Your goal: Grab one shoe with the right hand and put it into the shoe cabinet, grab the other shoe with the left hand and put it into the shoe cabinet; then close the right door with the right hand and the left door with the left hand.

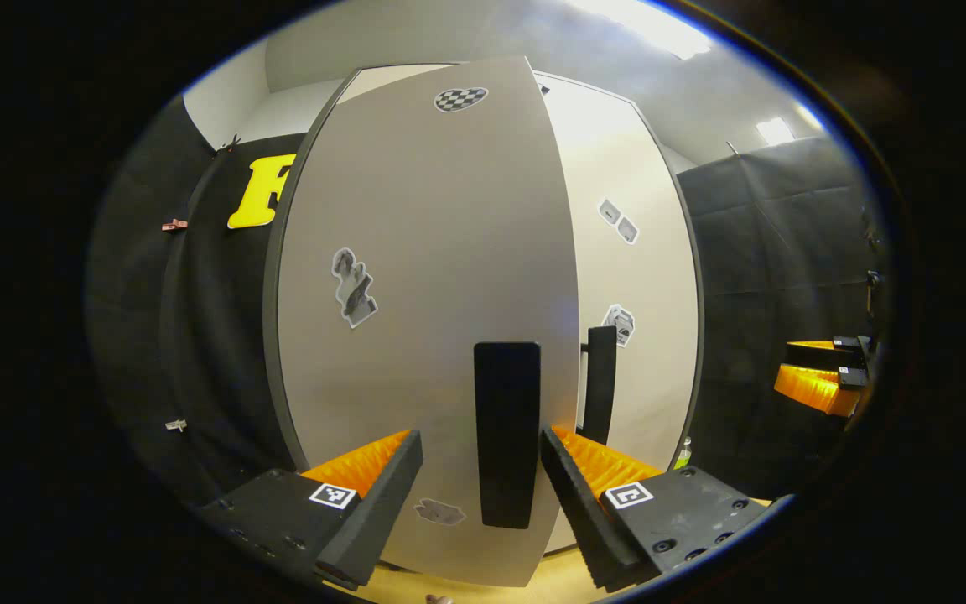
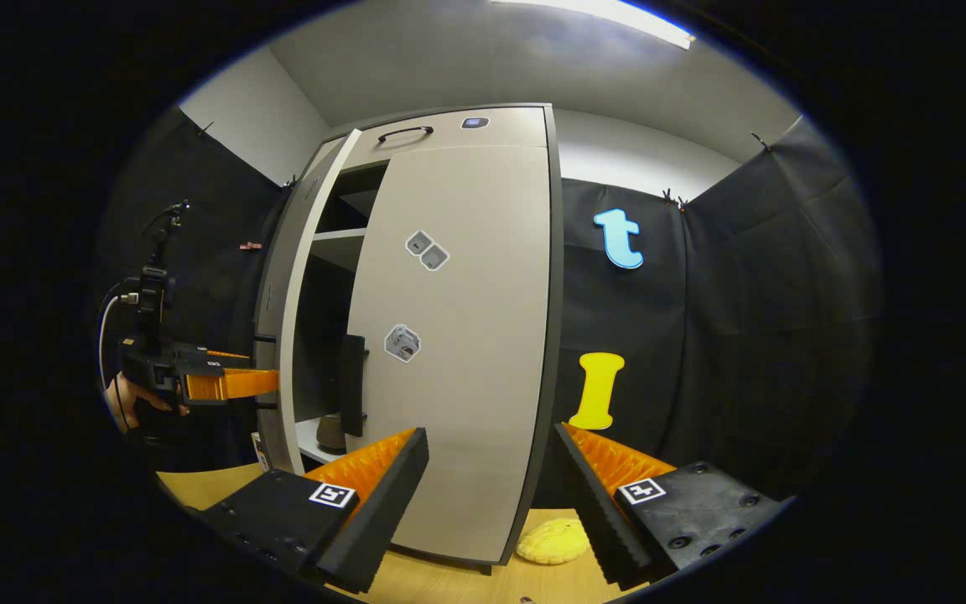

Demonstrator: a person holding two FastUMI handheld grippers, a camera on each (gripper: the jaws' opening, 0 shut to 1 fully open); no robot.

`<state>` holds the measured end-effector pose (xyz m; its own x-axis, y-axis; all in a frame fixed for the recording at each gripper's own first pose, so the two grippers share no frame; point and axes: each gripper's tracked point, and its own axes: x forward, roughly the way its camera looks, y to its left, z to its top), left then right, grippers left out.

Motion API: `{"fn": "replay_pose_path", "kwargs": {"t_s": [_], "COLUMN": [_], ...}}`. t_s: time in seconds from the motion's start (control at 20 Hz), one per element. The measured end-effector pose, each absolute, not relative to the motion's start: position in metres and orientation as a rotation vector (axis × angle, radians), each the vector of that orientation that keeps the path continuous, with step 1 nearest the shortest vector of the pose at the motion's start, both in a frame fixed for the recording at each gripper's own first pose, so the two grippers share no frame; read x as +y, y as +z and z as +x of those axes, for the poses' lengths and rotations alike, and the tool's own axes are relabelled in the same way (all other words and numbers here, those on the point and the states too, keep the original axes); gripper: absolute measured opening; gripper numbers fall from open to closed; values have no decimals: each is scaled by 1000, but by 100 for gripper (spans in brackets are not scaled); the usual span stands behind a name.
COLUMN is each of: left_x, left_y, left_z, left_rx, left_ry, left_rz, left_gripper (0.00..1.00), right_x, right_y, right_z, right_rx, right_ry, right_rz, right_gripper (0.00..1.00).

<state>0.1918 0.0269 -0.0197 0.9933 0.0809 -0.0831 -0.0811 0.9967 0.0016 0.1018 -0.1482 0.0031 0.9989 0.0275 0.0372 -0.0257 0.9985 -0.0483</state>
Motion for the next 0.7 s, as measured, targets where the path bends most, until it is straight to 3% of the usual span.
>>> {"fn": "replay_pose_path", "kwargs": {"t_s": [0.7], "left_x": [26], "left_y": [-23], "left_z": [250], "left_rx": [73], "left_ry": [231], "left_rz": [50], "left_gripper": [89], "right_x": [-148], "right_y": [7], "right_z": [88], "right_rx": [-53], "right_ry": [114], "right_rz": [-45], "right_gripper": [98]}}
